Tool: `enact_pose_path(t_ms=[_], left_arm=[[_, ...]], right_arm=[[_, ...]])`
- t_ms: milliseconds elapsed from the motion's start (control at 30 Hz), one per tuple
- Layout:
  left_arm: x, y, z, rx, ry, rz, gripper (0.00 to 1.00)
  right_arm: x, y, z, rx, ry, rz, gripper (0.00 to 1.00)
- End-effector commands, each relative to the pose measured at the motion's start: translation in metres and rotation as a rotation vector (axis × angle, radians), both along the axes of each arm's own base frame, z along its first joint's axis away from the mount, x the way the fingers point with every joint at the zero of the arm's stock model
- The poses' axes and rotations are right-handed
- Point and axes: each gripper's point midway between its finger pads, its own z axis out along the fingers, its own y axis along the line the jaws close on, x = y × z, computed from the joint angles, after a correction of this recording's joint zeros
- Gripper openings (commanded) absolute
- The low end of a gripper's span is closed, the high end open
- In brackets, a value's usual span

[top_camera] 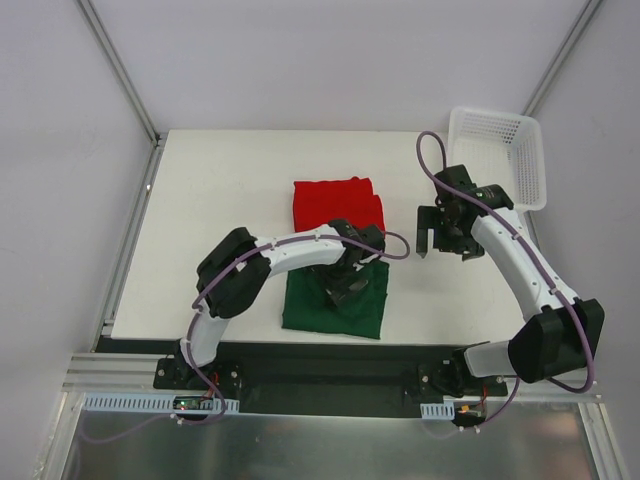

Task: Fold and stack the t-shirts

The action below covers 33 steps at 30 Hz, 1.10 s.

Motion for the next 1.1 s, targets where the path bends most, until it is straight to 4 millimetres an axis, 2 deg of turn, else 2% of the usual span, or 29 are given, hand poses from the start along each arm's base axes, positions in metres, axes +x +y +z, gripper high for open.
enact_pose_path(t_ms=[0,200,500,667,800,1067], left_arm=[[0.048,0.031,0.008,0.122,-0.126,0.071,0.99],[0.040,0.017,0.022,0.026,-0.098,0.111,0.99],[0.003,-0.006,0.008,0.013,-0.026,0.097,0.99],[-0.008,-0.032,0.007,-0.052,0.016,0.115,0.99],[-0.005,-0.034,0.009,-0.053,0.001,0.113,0.99],[0.003,-0.016,0.007,0.010,-0.040,0.071,0.99]], right_arm=[[0.001,0.004,0.004,0.033,-0.007,-0.010,0.96],[0.002,0.004,0.003,0.027,-0.002,-0.006,0.96],[0.006,0.009,-0.002,0.042,0.016,-0.007,0.96],[0.007,0.011,-0.003,0.049,0.021,-0.016,0.96],[0.007,0.011,-0.002,0.056,0.016,-0.020,0.96],[0.005,0.011,-0.002,0.056,0.015,-0.030,0.96]])
